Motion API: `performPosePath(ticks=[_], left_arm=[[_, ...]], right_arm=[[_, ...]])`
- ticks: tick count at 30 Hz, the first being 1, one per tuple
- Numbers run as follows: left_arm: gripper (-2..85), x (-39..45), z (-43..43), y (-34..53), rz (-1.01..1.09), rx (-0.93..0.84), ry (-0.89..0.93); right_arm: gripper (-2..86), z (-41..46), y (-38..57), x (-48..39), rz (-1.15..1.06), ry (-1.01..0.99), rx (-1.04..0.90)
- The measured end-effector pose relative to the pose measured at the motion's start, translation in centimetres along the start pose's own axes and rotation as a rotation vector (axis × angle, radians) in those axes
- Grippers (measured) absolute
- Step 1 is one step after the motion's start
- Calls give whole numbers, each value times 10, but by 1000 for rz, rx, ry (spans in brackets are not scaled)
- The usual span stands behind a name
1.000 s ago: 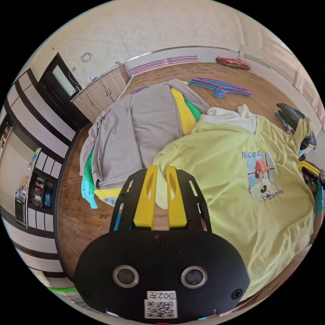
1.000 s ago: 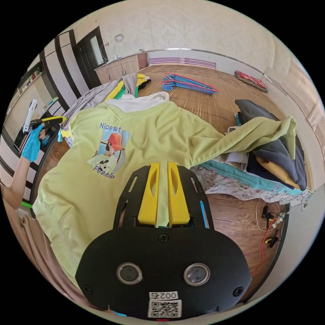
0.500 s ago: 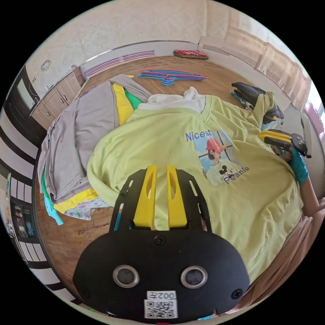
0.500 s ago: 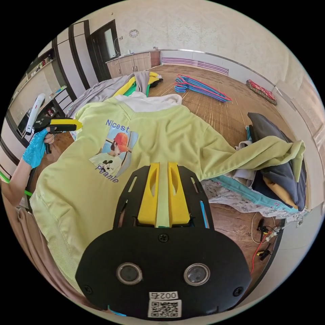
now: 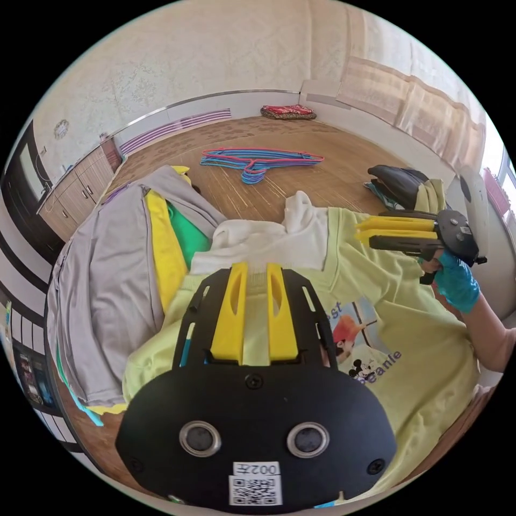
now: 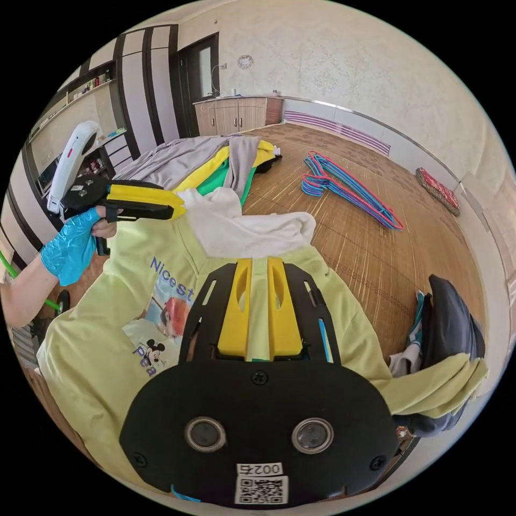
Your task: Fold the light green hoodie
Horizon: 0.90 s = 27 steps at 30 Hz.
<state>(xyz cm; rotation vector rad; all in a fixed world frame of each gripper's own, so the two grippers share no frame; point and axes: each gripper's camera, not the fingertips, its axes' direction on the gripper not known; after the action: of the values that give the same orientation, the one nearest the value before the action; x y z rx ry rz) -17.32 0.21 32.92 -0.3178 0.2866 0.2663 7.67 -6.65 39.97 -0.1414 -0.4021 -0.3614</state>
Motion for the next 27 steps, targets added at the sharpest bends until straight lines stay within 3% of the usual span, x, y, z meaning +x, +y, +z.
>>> performPosePath(ticks=[13,27], left_arm=[[21,-20,36,-11,-62,-60,40],[16,2,-31,25,98,-50,60]], right_arm=[[50,51,-24,-12,-69,-30,-122],[51,-17,15,-12,-105,-74,-54]])
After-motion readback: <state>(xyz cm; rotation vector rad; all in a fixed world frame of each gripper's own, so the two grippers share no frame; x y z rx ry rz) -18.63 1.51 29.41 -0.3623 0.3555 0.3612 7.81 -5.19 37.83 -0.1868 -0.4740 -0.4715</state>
